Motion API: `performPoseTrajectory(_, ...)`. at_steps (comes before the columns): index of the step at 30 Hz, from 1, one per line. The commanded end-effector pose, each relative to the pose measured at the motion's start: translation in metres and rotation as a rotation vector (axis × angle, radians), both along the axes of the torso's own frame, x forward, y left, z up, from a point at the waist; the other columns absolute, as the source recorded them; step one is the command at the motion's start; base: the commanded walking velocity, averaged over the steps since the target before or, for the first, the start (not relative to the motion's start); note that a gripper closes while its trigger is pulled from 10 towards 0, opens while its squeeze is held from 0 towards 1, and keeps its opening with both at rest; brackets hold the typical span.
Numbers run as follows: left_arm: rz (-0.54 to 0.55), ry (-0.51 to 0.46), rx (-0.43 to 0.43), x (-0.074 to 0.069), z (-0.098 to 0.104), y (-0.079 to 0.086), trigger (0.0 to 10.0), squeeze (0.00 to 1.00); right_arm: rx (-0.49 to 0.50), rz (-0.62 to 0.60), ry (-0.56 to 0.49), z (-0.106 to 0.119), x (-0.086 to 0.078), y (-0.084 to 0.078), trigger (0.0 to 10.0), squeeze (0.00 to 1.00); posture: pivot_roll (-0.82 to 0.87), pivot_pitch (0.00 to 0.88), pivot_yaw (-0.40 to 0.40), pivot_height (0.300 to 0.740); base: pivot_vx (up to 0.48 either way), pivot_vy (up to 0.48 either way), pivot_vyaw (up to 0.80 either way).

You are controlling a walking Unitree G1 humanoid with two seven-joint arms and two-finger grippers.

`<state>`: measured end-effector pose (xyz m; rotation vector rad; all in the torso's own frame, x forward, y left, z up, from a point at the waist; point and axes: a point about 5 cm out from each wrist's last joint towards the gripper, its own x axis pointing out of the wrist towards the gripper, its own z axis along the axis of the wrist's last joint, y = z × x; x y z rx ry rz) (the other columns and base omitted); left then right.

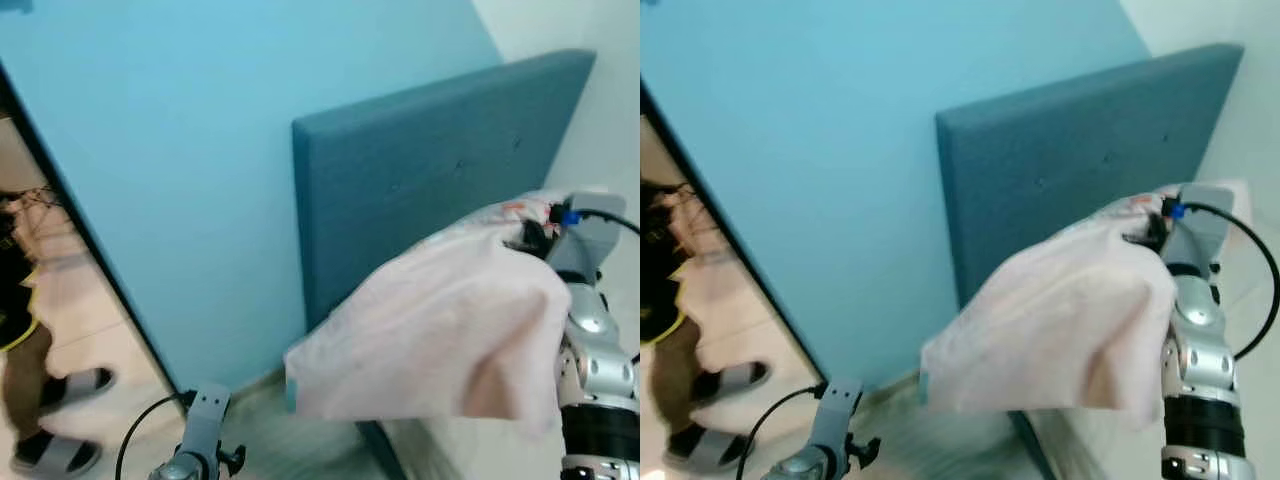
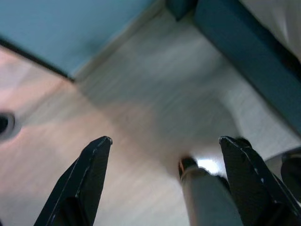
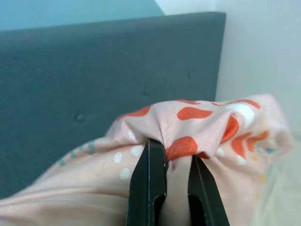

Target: Clean up the room

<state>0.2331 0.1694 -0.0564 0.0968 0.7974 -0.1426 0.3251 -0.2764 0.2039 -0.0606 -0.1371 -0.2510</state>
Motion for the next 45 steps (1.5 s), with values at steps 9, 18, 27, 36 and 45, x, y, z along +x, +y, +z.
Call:
performPoseTrajectory(9,0.009,0.023,0.032,-0.006,-0.003,0.01,10.0,0.0,-0.067,0.039,-0.116,0.025,0.0,0.008,10.0,0.0,-0.05,0.0,0.039,0.712,0.48,0.0,-0.26)
performPoseTrajectory(18,0.017,0.021,0.064,-0.005,-0.003,0.012,10.0,0.0,-0.131,0.179,-0.095,0.02,-0.003,0.024,10.0,0.0,-0.06,0.0,0.043,0.712,0.455,0.0,0.18)
performPoseTrajectory(27,0.027,0.032,0.065,-0.007,-0.004,0.012,10.0,0.0,-0.148,0.215,-0.083,0.018,-0.004,0.028,10.0,0.0,-0.06,0.0,0.041,0.712,0.077,0.0,0.62)
performPoseTrajectory(36,-0.011,0.049,0.056,-0.012,-0.007,0.01,10.0,0.0,-0.281,0.174,-0.034,0.016,-0.005,0.014,10.0,0.0,-0.05,0.0,0.044,0.712,0.0,-0.306,0.0)
performPoseTrajectory(45,0.0,0.048,0.046,-0.015,-0.009,0.011,10.0,0.0,-0.482,0.046,0.064,0.017,0.004,-0.009,10.0,0.0,-0.04,0.0,0.041,0.712,0.0,-0.103,0.0)
